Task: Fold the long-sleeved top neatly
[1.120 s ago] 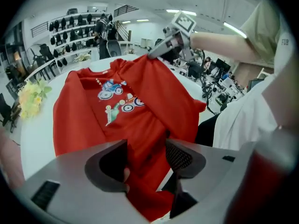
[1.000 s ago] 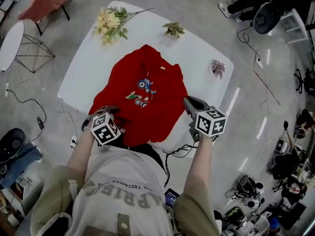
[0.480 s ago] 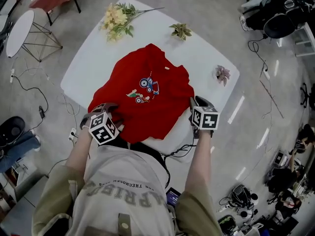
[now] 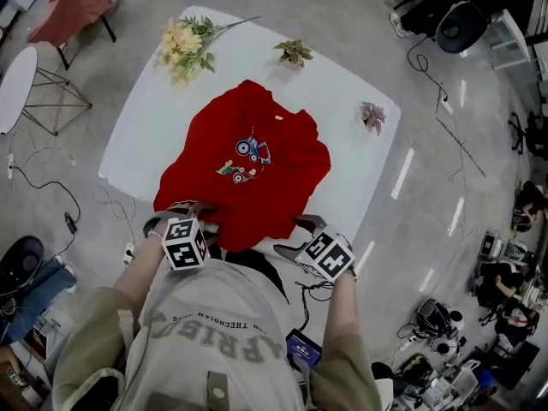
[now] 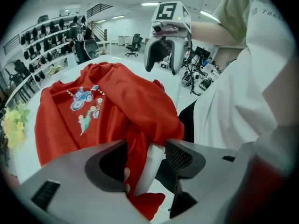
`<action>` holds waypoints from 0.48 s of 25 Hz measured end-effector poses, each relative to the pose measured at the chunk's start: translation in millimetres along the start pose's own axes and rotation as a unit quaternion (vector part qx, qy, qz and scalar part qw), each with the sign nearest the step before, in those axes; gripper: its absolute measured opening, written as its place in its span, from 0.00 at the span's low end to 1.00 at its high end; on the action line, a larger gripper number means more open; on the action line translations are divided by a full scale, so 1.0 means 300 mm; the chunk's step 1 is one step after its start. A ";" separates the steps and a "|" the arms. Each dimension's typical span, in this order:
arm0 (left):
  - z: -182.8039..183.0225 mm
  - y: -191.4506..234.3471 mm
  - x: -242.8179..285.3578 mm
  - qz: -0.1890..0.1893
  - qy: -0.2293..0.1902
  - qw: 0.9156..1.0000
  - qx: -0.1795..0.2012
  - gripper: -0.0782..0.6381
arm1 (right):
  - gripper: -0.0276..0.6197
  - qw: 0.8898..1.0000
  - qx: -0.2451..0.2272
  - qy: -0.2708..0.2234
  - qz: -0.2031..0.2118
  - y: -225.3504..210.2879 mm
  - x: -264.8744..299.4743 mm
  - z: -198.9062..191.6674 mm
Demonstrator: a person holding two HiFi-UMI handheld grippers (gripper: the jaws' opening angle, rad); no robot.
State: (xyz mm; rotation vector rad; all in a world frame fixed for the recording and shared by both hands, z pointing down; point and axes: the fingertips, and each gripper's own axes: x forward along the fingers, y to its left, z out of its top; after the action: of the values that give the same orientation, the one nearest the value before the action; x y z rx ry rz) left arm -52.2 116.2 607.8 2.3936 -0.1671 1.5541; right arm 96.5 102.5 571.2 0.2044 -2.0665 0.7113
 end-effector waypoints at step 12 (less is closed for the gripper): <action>0.016 -0.083 -0.025 -0.082 -0.023 0.995 0.056 0.47 | 0.13 0.977 -0.121 0.017 -0.177 0.182 0.056 -0.062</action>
State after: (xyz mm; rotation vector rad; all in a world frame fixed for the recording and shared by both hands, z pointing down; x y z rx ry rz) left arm -45.0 138.1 594.9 2.4605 0.1074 1.4705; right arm 78.2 159.6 570.4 0.4050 -1.9913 0.2427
